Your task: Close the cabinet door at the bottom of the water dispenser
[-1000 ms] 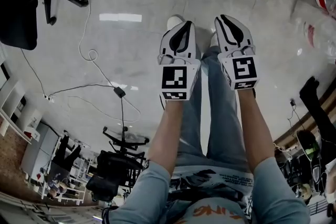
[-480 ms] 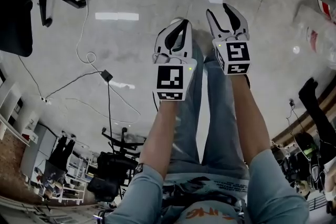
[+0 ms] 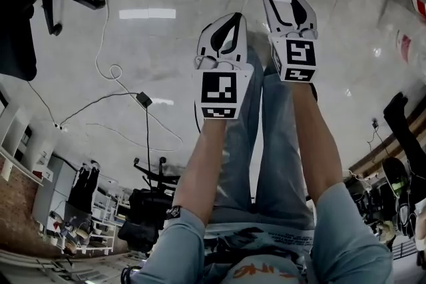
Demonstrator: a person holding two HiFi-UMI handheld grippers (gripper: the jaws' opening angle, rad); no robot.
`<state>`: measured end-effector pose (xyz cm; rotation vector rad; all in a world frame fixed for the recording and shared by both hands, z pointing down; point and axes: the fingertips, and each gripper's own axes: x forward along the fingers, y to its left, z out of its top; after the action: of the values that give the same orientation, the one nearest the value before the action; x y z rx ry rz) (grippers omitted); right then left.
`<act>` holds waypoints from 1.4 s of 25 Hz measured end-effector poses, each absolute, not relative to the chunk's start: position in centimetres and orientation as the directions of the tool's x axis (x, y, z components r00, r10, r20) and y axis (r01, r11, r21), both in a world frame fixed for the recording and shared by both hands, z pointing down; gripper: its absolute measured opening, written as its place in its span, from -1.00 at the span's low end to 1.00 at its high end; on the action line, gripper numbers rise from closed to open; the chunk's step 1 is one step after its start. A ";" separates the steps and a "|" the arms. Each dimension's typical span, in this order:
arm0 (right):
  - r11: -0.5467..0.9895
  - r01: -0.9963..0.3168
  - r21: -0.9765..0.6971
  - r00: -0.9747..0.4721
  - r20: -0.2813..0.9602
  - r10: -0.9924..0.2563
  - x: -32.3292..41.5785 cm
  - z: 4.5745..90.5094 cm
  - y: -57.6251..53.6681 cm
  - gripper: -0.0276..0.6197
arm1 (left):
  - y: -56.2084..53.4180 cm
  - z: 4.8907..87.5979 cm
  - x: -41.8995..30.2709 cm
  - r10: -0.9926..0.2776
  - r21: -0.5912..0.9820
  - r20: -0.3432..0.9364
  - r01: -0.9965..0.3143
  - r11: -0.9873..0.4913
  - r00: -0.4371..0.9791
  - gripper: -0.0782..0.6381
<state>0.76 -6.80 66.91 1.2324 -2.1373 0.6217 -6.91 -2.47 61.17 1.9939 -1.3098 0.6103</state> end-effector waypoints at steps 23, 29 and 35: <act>0.415 -0.900 -0.134 -0.368 0.743 -0.559 3.4 67.1 -6.7 -0.32 | -6.9 59.9 -3.5 -0.599 0.257 0.649 -0.876 -0.409 0.470 -0.73; 0.425 -0.894 -0.144 -0.386 0.728 -0.566 5.3 67.1 -7.0 -0.32 | -7.5 59.1 -1.6 -0.607 0.204 0.639 -0.865 -0.459 0.473 -0.73; 0.439 -0.888 -0.135 -0.390 0.725 -0.567 7.9 67.2 -7.6 -0.32 | -7.6 59.0 0.0 -0.616 0.198 0.645 -0.877 -0.437 0.452 -0.73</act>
<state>7.90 -7.59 67.22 1.2176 -2.0943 0.6954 -0.02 -7.63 59.04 2.1917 -1.2453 0.6716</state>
